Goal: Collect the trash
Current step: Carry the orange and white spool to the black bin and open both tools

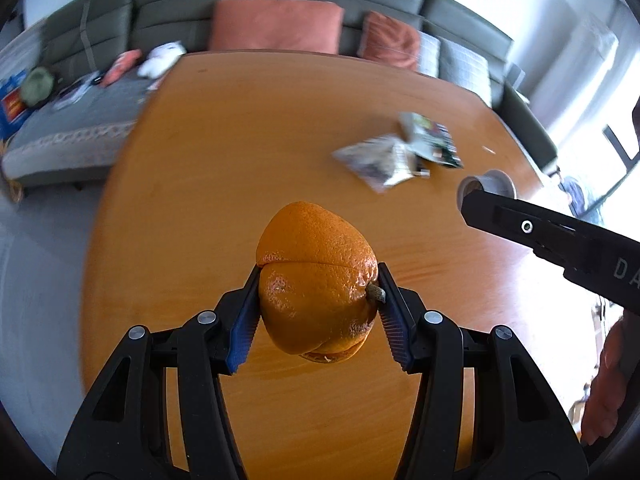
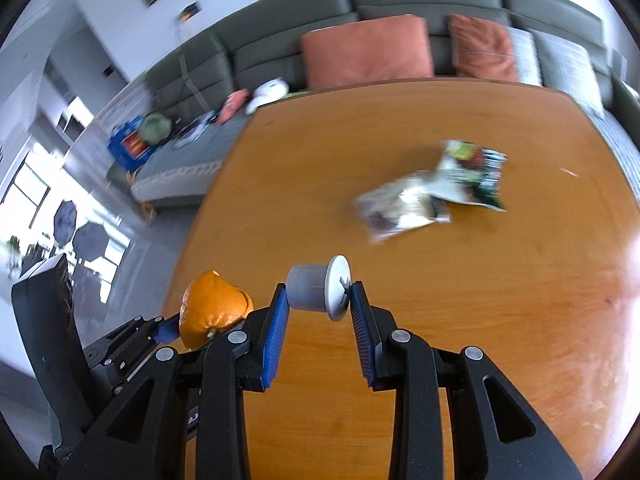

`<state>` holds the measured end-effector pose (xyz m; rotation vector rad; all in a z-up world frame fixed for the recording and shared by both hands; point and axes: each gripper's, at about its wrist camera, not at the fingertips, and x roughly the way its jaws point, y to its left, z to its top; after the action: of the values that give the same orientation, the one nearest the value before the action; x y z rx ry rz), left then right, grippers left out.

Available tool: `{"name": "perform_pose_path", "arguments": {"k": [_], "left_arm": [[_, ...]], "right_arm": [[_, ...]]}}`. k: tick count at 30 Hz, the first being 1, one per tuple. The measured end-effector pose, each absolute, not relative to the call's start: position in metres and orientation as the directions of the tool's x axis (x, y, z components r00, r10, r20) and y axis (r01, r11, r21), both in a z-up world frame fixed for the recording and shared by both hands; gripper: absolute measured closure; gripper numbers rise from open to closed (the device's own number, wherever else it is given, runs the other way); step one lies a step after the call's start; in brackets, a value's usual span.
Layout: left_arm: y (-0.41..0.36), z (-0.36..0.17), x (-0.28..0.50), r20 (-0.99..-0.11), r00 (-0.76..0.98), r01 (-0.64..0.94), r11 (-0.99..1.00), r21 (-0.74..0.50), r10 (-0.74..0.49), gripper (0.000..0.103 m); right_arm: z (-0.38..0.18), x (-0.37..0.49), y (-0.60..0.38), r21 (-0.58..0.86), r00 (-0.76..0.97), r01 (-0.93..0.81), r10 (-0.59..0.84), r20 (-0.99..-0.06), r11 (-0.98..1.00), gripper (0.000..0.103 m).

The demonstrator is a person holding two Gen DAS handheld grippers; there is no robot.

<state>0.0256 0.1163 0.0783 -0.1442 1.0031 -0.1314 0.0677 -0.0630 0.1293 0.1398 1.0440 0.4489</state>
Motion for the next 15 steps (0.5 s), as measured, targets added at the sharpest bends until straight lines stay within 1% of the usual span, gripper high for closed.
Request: {"name": "perform_pose_path", "arguments": {"k": [10,15], "left_arm": [[0.217,0.070,-0.019,-0.829,0.549,-0.143,0.966,-0.214,-0.103,0.050],[0.268,0.067,-0.043,-0.835,0.549,-0.251,0.945,-0.208,-0.038,0.050]], "right_arm": [[0.128,0.043,0.056,0.308,0.323,-0.472,0.487,-0.811,0.826,0.070],[0.129,0.030,0.119,0.316,0.261,-0.559,0.524,-0.811,0.767,0.070]]}}
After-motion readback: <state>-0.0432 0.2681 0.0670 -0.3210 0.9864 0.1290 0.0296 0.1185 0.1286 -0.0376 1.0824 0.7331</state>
